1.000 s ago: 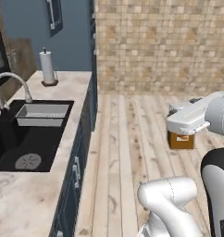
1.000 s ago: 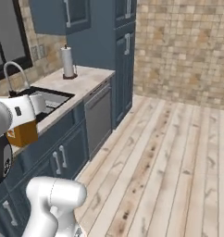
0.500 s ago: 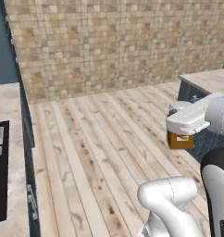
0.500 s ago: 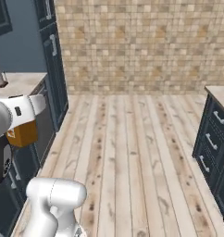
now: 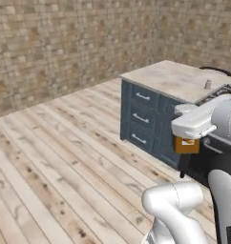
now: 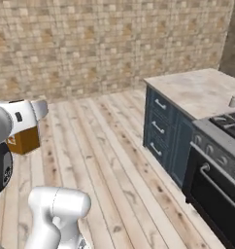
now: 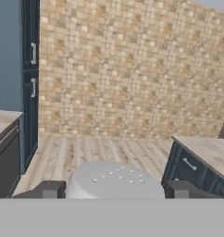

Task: Collect the turmeric, ketchup, and shaker from the cabinet and place them next to the stove.

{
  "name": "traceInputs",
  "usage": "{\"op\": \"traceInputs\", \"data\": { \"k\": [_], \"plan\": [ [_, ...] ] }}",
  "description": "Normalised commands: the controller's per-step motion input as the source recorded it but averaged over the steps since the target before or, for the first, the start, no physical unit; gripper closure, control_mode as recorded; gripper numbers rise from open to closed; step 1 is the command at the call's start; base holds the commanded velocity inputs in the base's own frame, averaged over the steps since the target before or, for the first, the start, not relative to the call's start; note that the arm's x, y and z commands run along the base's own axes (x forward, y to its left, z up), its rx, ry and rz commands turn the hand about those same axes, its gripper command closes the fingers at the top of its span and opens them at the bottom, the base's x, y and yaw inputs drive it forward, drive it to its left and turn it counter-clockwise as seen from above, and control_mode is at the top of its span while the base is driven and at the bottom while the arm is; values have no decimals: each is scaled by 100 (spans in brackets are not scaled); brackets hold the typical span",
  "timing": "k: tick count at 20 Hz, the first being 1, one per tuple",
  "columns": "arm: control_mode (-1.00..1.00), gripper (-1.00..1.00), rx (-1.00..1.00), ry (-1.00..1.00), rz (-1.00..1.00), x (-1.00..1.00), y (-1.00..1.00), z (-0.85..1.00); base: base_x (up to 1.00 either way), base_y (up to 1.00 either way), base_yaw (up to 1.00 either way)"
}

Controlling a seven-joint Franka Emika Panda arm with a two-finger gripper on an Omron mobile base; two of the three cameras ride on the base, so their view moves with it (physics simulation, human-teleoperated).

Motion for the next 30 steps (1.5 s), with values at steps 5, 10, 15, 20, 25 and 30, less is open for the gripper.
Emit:
{"op": "traceInputs", "data": {
  "k": [5, 10, 15, 20, 25, 30],
  "plan": [
    [100, 100, 0, 0, 0, 0, 0, 0, 19, -21, -60],
    [100, 100, 0, 0, 0, 0, 0, 0, 18, -21, -58],
    [100, 100, 0, 0, 0, 0, 0, 0, 25, -12, -55],
    [100, 100, 0, 0, 0, 0, 0, 0, 42, -1, -51],
    [100, 100, 0, 0, 0, 0, 0, 0, 63, 19, -45],
    [100, 100, 0, 0, 0, 0, 0, 0, 80, 50, -36]
  ]
}}
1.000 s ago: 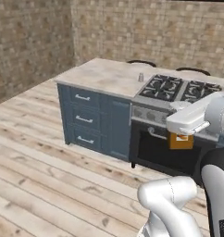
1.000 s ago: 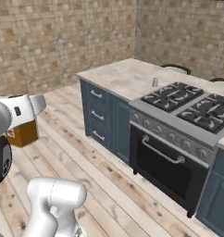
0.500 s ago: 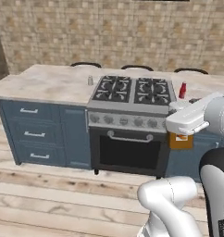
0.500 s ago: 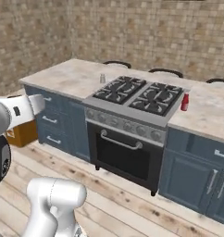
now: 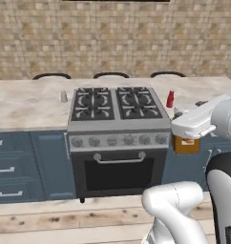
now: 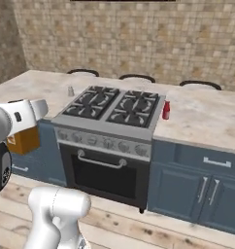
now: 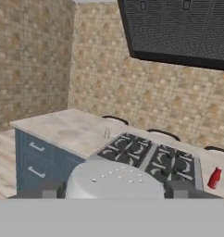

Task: Collect the turmeric, ketchup, and shaker from the cabinet and place them next to the stove.

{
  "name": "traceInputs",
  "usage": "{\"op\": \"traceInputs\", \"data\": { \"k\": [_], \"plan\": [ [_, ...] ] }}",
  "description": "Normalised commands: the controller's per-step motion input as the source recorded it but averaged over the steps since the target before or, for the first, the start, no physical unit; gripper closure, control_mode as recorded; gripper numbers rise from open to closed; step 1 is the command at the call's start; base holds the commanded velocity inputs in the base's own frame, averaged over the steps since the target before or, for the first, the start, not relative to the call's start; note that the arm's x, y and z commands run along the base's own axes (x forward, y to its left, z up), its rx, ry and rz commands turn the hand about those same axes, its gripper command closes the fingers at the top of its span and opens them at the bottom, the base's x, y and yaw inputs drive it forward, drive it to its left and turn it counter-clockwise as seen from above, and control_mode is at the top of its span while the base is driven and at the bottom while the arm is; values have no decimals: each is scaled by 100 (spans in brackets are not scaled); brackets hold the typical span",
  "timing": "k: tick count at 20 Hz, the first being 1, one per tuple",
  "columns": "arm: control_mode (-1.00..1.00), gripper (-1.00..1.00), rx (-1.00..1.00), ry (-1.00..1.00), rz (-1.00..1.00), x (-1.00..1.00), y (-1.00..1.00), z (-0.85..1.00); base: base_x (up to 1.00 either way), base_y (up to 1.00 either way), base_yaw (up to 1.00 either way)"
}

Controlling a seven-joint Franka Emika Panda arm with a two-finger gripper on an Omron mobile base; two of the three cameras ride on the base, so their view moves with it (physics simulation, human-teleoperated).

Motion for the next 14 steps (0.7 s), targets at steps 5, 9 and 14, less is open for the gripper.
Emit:
{"op": "traceInputs", "data": {
  "k": [5, 9, 14],
  "plan": [
    [100, 100, 0, 0, 0, 0, 0, 0, 87, 68, -27],
    [100, 100, 0, 0, 0, 0, 0, 0, 79, 70, -22],
    [100, 100, 0, 0, 0, 0, 0, 0, 71, 64, -18]
  ]
}}
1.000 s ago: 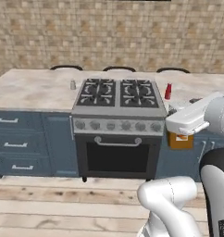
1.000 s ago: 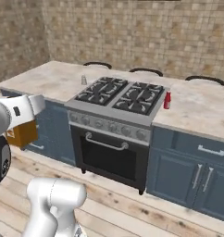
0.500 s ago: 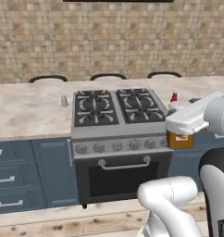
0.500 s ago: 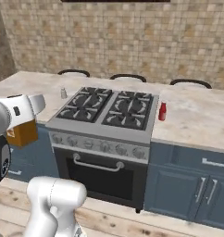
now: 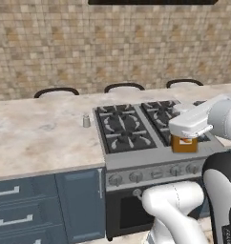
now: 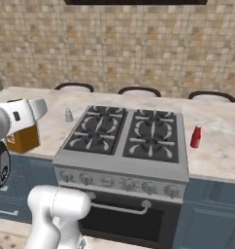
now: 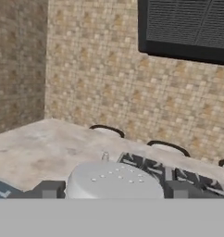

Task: Collect the turmeric, ketchup, and shaker from the cabinet and place them next to the stove.

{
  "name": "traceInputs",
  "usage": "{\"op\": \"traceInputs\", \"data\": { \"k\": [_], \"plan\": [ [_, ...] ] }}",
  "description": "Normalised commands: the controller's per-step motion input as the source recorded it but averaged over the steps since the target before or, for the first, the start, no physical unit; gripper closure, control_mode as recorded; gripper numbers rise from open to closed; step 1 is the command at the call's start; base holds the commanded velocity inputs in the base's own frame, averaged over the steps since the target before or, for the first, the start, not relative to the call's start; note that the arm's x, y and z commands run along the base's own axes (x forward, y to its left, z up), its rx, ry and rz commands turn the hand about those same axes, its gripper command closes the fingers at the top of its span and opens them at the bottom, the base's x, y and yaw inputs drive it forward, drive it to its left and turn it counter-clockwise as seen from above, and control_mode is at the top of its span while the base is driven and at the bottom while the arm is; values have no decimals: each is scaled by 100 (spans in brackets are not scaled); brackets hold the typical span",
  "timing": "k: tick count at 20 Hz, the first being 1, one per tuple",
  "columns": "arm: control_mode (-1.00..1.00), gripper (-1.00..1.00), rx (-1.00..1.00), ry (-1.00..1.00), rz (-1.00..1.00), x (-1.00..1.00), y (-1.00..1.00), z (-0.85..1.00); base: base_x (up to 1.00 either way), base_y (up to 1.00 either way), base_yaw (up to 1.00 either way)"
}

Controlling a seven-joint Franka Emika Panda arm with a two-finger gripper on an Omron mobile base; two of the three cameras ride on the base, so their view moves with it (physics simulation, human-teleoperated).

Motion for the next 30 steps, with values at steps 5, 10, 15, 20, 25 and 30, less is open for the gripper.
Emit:
{"op": "traceInputs", "data": {
  "k": [5, 10, 15, 20, 25, 30],
  "plan": [
    [100, 100, 0, 0, 0, 0, 0, 0, 35, 59, -21],
    [100, 100, 0, 0, 0, 0, 0, 0, 3, 69, -28],
    [100, 100, 0, 0, 0, 0, 0, 0, 7, 73, -26],
    [-100, 100, -1, 1, -2, 17, 7, -5, 41, 49, -16],
    [-100, 100, -2, 1, 1, 89, 4, -37, 0, 0, 0],
    [-100, 100, 0, 0, 21, 77, -5, -44, 0, 0, 0]
  ]
}}
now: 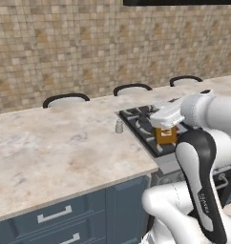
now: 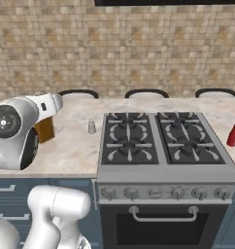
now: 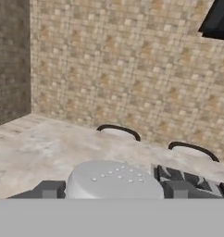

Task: Collect the turmeric, ketchup, and shaker from the cabinet and place them next to the stove.

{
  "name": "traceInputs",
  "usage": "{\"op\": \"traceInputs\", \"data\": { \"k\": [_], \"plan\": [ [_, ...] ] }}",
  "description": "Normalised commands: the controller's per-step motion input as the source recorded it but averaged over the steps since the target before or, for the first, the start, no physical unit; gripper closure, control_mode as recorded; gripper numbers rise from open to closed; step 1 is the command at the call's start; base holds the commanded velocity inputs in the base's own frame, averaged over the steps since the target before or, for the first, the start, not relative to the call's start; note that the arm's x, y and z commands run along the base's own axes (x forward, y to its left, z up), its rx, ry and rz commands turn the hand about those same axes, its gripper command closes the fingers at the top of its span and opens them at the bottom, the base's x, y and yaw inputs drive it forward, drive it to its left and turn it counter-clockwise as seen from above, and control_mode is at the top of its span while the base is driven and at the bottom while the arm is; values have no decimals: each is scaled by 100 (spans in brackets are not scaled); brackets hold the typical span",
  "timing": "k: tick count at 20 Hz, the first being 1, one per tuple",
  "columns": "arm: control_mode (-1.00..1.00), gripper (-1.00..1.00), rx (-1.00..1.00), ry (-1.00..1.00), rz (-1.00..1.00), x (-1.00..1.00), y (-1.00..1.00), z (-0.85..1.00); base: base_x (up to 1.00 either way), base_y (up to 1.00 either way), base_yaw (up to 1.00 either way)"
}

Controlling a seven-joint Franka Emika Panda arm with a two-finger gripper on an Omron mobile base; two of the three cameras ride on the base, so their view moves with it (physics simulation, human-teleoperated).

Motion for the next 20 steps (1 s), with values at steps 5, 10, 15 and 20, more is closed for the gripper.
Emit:
{"op": "traceInputs", "data": {
  "k": [5, 10, 15, 20],
  "plan": [
    [-100, 100, 0, 0, 33, 62, -9, -44, 0, 0, 0],
    [-100, 100, 0, 0, 39, 63, -10, -46, 0, 0, 0],
    [-100, 100, 0, 0, 39, 53, -8, -49, 0, 0, 0],
    [-100, 100, 1, -5, 32, 20, -14, -44, 0, 0, 0]
  ]
}}
